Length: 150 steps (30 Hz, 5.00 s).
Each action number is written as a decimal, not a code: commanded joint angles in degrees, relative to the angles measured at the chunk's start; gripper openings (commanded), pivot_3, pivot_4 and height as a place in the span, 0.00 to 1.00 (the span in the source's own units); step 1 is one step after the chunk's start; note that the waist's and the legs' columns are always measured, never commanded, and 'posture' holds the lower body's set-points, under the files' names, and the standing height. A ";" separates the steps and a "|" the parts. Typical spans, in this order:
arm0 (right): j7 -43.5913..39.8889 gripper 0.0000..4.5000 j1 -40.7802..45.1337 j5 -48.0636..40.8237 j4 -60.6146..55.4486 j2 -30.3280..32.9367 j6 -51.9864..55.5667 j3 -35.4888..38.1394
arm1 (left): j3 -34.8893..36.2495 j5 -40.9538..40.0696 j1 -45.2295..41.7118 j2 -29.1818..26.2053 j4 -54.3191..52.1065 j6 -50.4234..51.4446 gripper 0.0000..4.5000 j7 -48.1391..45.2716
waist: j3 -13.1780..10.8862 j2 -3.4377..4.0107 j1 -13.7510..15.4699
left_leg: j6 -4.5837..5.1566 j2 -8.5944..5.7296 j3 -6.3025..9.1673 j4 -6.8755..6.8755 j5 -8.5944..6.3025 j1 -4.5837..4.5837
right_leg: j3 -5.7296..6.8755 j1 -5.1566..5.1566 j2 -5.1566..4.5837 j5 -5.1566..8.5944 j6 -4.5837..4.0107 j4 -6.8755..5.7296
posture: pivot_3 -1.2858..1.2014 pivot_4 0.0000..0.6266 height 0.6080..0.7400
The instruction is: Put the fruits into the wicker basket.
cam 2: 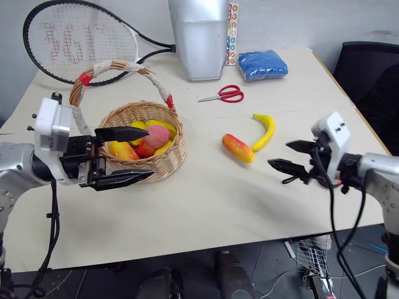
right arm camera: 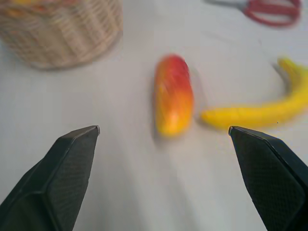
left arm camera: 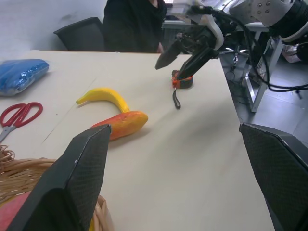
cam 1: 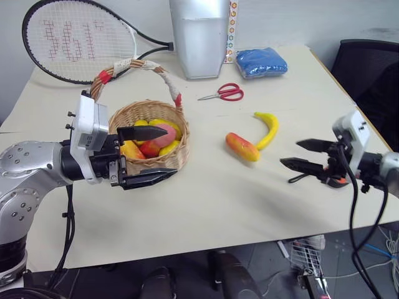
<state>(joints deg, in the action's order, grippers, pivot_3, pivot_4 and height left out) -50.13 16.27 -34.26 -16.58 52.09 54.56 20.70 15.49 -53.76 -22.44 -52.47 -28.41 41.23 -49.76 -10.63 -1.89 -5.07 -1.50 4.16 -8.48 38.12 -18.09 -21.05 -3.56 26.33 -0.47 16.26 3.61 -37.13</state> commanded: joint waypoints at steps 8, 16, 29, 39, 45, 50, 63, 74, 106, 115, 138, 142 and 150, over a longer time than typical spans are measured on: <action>13.60 0.99 15.56 12.45 9.18 -13.15 -9.82 -17.62 | -1.62 1.66 -3.29 0.37 0.91 -1.63 1.00 -2.29 | 0.00 -0.01 -0.65 | -0.03 -0.06 0.02 0.03 0.07 0.02 | -0.01 0.05 0.08 -0.01 0.02 -0.14 | 0.52 0.24 1.00; 16.08 0.99 21.31 20.28 22.39 -22.66 -16.47 -27.08 | -0.19 1.01 -2.23 0.26 -0.80 -0.99 1.00 -1.11 | -0.01 0.01 0.21 | -0.02 -0.11 0.06 0.02 0.08 -0.15 | 0.07 0.20 0.01 0.08 -0.06 -0.20 | 0.52 0.24 1.00; 7.27 0.39 22.92 10.13 14.29 -25.71 -12.95 -22.56 | 7.22 -0.80 3.62 -0.73 -2.68 0.84 1.00 2.22 | -0.02 0.02 -0.03 | -0.05 0.02 0.03 0.07 0.10 -0.08 | 0.04 0.19 -0.02 0.05 -0.03 -0.32 | 0.52 0.24 1.00; 11.87 0.39 39.23 8.05 14.16 -39.29 -4.66 -31.72 | 16.49 -5.55 8.86 -3.24 -5.54 4.22 1.00 5.29 | 0.00 0.00 -0.76 | -0.23 0.12 0.10 0.06 0.13 -0.04 | 0.13 0.21 -0.03 0.13 -0.20 -0.44 | 0.52 0.24 1.00; 13.64 0.39 47.46 15.94 29.02 -47.80 -13.67 -37.36 | 15.00 -6.05 7.91 -3.12 -5.99 3.65 1.00 6.45 | 0.00 -0.01 -1.21 | -0.18 0.03 0.10 0.07 0.12 -0.14 | 0.16 0.24 -0.06 0.13 -0.20 -0.40 | 0.52 0.24 1.00; 12.30 0.76 49.99 16.30 31.99 -50.21 -14.85 -35.14 | 13.19 -6.09 6.66 -2.71 -5.96 3.23 1.00 7.07 | 0.01 -0.01 -1.47 | -0.21 0.10 0.10 -0.02 0.11 -0.13 | 0.19 0.25 -0.06 0.14 -0.21 -0.38 | 0.52 0.24 1.00; 7.11 1.00 26.06 -4.77 -4.47 -15.31 14.20 -5.53 | 6.95 -4.45 2.26 -2.29 -2.16 1.17 1.00 3.17 | 0.03 -0.07 0.48 | -0.08 -0.01 0.16 -0.03 -0.01 -0.17 | 0.21 0.17 -0.11 0.14 -0.20 -0.11 | 0.52 0.24 1.00; 11.59 1.00 0.34 -1.79 -6.68 -0.94 17.39 12.69 | 0.86 -2.38 -2.08 -0.69 0.70 0.17 1.00 -0.06 | 0.01 -0.07 -0.74 | -0.23 -0.11 0.30 -0.11 0.08 0.19 | -0.36 0.12 0.13 0.11 -0.11 -0.32 | 0.52 0.24 1.00; 31.93 0.40 42.92 24.80 69.89 -32.86 -32.62 -12.74 | 2.22 -5.21 -3.53 1.96 -4.52 2.10 1.00 8.82 | -0.04 -0.05 -2.82 | -0.19 -0.18 0.21 -0.06 0.10 0.03 | -0.37 0.24 0.02 0.06 -0.03 -0.37 | 0.52 0.24 1.00; 14.25 0.13 27.92 13.81 31.12 -25.28 -17.88 -13.61 | 8.78 -6.61 1.24 -2.46 -5.20 3.87 1.00 7.45 | -0.09 0.03 -2.49 | -0.23 0.03 0.41 -0.09 0.09 -0.05 | -0.28 0.27 0.01 0.06 -0.02 -0.35 | 0.52 0.24 1.00; 13.66 0.29 59.56 19.54 43.27 -54.70 -19.71 -37.58 | 32.84 -8.98 21.89 -7.52 -5.54 8.77 1.00 0.63 | -0.03 -0.09 -3.31 | -0.36 0.01 0.21 -0.08 -0.04 -0.06 | 0.15 0.34 -0.03 0.25 -0.36 -0.39 | 0.52 0.24 1.00; 13.70 0.58 62.24 22.47 51.03 -57.92 -26.04 -36.76 | 33.00 -9.05 22.80 -6.65 -6.74 8.06 1.00 1.26 | -0.03 -0.09 -3.46 | -0.38 0.05 0.24 -0.09 -0.05 -0.12 | 0.20 0.34 -0.04 0.27 -0.38 -0.37 | 0.52 0.24 1.00; 8.10 0.95 55.65 14.22 30.50 -47.39 -10.63 -28.74 | 32.11 -8.94 21.85 -6.54 -5.62 6.25 1.00 2.32 | -0.03 -0.10 -2.74 | -0.35 0.14 0.72 -0.07 -0.07 -0.20 | 0.28 0.34 -0.12 0.27 -0.38 -0.36 | 0.52 0.24 1.00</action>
<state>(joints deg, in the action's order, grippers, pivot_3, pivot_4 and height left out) -39.71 73.37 -14.91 23.21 1.88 37.02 -12.29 46.53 -62.65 0.08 -59.00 -33.96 48.88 -47.91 -10.66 -1.99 -7.81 -1.85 4.36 -7.68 38.04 -18.15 -21.27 -3.24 26.64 -0.59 16.52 3.23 -37.47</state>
